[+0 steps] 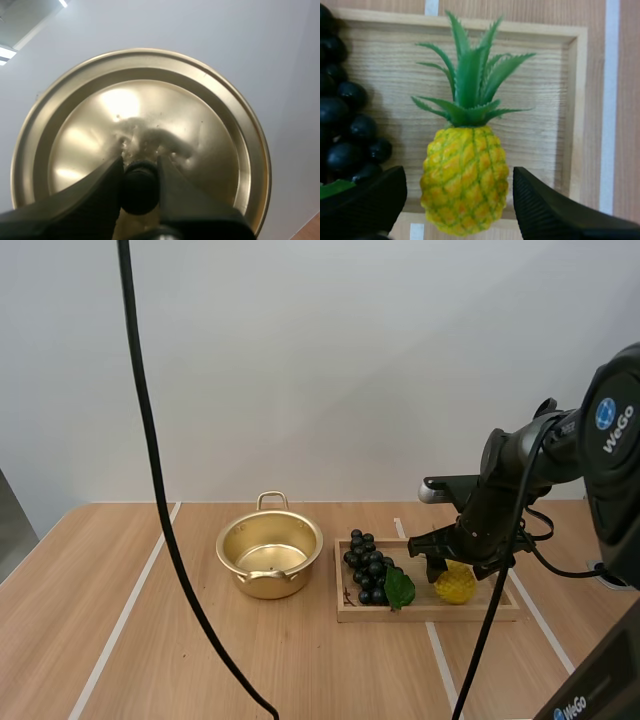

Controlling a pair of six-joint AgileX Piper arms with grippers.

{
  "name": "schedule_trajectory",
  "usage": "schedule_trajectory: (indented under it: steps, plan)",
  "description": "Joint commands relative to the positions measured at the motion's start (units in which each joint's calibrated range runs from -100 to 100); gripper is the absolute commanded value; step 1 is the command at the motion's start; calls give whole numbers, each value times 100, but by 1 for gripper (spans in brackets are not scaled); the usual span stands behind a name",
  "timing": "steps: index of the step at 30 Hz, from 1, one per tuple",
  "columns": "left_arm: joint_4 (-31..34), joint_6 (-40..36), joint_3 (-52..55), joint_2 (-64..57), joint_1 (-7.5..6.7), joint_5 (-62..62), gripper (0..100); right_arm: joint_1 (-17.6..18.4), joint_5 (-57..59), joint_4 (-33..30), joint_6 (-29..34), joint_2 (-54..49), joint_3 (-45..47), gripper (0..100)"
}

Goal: Open the pot, put the pineapple inside, and close it

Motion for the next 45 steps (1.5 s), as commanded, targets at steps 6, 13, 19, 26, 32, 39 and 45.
schedule_trajectory:
  steps: [6, 13, 19, 26, 32, 39, 45]
  plan:
    - [-86, -58, -48, 2, -23, -125, 0, -24, -370, 8, -76, 413, 41, 100]
    - [-86, -58, -48, 2, -23, -108, 0, -24, -504, 8, -147, 739, 41, 100]
    - [-86, -58, -48, 2, -23, -108, 0, -24, -741, -4, -147, 926, 41, 55]
    - [-86, -58, -48, 2, -23, -71, 0, -24, -1172, -278, -147, 929, -27, 0]
    - [-86, -58, -48, -22, -23, 22, 0, -24, -368, -115, -147, 890, -772, 0]
    - [-48, -58, -102, -198, -23, -254, 0, -24, 1068, 412, -147, 266, -2185, 0]
    - [49, -58, -144, -367, -23, -562, 0, 127, 1578, 917, -181, -438, -3588, 0]
